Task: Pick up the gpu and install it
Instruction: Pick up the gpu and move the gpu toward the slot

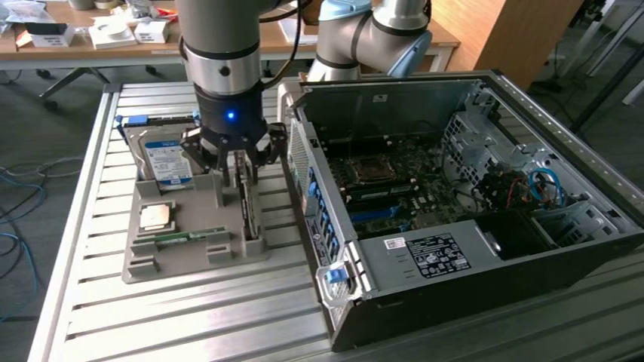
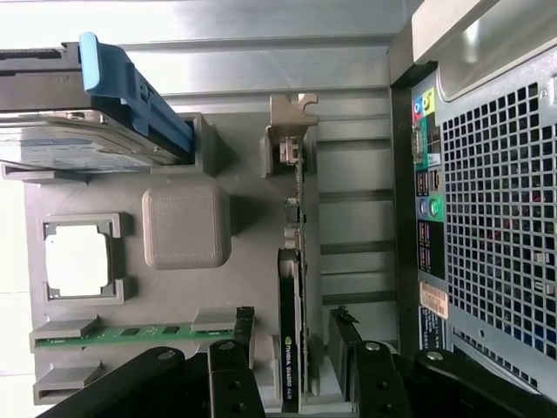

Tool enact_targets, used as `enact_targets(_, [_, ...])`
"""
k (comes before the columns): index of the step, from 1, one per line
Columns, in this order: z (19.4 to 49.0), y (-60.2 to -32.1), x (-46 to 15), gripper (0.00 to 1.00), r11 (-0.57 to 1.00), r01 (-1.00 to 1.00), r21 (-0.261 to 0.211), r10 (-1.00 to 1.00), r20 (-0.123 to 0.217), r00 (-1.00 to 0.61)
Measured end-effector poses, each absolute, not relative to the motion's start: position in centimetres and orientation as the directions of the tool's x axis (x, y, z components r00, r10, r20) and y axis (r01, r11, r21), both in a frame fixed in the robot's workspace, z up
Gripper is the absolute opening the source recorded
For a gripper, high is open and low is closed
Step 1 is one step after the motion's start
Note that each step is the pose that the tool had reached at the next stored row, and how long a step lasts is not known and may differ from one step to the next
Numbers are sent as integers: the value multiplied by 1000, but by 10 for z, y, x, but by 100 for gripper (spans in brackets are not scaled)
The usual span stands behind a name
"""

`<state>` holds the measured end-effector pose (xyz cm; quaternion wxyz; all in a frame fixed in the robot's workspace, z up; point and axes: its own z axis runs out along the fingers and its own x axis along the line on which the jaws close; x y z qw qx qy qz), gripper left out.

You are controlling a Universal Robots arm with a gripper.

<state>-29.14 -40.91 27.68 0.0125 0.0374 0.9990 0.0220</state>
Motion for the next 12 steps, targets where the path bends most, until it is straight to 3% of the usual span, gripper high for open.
enact_targets(12, [263,-410,-291,47,996,74,45,75,-23,-997])
